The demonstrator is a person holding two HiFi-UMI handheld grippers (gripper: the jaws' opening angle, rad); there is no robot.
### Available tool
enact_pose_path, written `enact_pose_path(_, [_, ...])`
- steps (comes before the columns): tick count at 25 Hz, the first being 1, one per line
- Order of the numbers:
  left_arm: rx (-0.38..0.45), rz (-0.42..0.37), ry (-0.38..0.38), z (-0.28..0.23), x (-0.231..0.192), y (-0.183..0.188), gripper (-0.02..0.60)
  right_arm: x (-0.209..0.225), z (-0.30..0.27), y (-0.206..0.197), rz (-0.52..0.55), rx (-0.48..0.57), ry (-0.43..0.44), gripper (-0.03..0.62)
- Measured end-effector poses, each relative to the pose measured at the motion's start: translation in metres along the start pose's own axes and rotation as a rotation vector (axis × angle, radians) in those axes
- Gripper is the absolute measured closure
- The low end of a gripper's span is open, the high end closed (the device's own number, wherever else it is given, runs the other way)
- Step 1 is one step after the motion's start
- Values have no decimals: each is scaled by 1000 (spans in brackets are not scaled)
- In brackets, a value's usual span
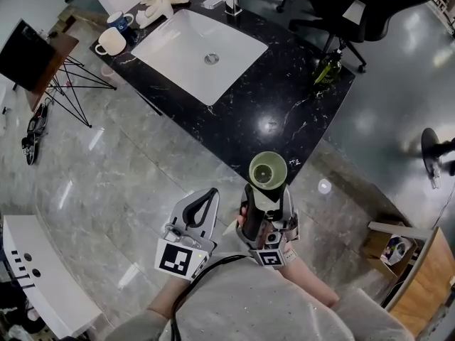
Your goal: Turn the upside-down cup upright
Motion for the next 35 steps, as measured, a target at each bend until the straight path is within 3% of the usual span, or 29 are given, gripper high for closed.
enact_pose_path(8, [44, -6, 6, -2, 2, 11, 574, -35, -13, -38, 65, 33, -12, 276])
enact_pose_path(12, [71, -1, 9, -5, 5, 17, 574, -41, -23, -57, 104, -60, -50, 283])
enact_pose_path(16, [80, -2, 10, -9, 8, 21, 574, -26, -13, -50, 38, -42, -99, 292])
enact_pose_path(20, [82, -3, 13, -10, 8, 21, 574, -21, -17, -64, 12, -114, -99, 292])
enact_pose_path(24, [81, 1, 20, -10, 7, 21, 574, -31, -29, -77, 53, -189, -44, 292])
enact_pose_path(28, [87, 4, 23, -8, 7, 22, 574, -34, -31, -73, 118, -149, -76, 293])
enact_pose_path(32, [95, 7, 32, -6, 5, 23, 574, -28, -27, -69, 147, -92, -139, 355])
enact_pose_path(35, [104, 6, 39, -5, 4, 25, 574, -23, -24, -67, 161, -64, -181, 463])
Point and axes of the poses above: the fingertips, and each gripper's own axes: z backward along the fingers, x to its right, y out of its top, the point moved 6 cm from there along z, backward along the fingers, and after that the axes turned 11 degrees about x, right-handed, at the moved point
